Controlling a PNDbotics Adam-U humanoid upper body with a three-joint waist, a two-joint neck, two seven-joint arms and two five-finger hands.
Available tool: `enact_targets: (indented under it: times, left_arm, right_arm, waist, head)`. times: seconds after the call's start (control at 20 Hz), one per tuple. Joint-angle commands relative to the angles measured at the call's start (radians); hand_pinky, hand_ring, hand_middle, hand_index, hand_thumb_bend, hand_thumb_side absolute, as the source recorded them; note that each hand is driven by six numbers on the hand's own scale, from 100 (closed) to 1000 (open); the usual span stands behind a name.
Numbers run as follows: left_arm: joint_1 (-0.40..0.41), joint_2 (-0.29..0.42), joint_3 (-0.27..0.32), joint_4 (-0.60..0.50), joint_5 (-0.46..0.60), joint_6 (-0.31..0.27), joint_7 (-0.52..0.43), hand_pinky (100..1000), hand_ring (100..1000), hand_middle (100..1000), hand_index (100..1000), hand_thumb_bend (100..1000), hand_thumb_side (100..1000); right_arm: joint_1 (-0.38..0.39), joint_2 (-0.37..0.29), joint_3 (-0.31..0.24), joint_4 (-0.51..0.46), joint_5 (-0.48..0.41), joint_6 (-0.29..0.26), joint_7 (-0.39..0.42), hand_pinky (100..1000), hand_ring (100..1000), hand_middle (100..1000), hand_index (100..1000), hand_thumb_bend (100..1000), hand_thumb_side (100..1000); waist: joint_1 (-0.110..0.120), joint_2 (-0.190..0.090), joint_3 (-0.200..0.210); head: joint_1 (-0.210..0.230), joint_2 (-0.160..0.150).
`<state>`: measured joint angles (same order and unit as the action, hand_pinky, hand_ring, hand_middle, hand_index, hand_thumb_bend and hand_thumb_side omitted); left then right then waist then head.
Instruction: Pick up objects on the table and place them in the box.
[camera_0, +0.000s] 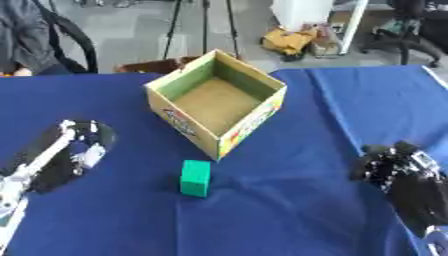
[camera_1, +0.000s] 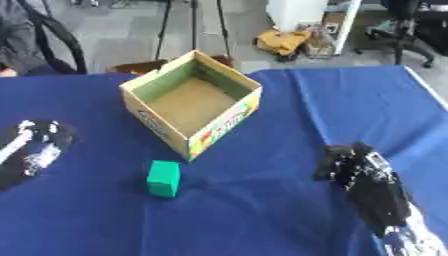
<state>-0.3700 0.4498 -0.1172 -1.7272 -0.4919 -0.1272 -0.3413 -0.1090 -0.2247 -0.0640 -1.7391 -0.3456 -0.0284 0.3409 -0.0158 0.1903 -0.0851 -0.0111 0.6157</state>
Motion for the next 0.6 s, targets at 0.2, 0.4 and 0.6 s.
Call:
enact_targets:
  times: [0.2, 0.4, 0.6]
  left_arm:
    - [-0.074, -0.017, -0.056, 0.026, -0.106, -0.032, 0.025, 633, 821, 591, 732, 402, 693]
    - [-0.117, -0.049, -0.089, 0.073, -0.162, -0.049, 0.050, 631, 827, 602, 729, 416, 634]
    - [-0.149, -0.075, -0.112, 0.117, -0.185, -0.067, 0.051, 625, 828, 601, 727, 460, 602]
  right_arm:
    - [-0.006, -0.011, 0.002, -0.011, -0.004, -0.002, 0.006, 643, 581, 565, 746, 100, 913]
    - [-0.006, -0.010, 0.003, -0.011, -0.005, -0.002, 0.008, 643, 582, 565, 746, 100, 913]
    - [-0.005, -0.009, 0.004, -0.010, -0.004, -0.002, 0.009, 643, 582, 565, 746, 100, 913]
  waist:
    - [-0.003, -0.018, -0.004]
    - [-0.005, -0.019, -0.008]
    - [-0.006, -0.019, -0.010]
  head:
    - [0.000, -0.010]
    - [0.008, -0.008]
    - [0.013, -0.007]
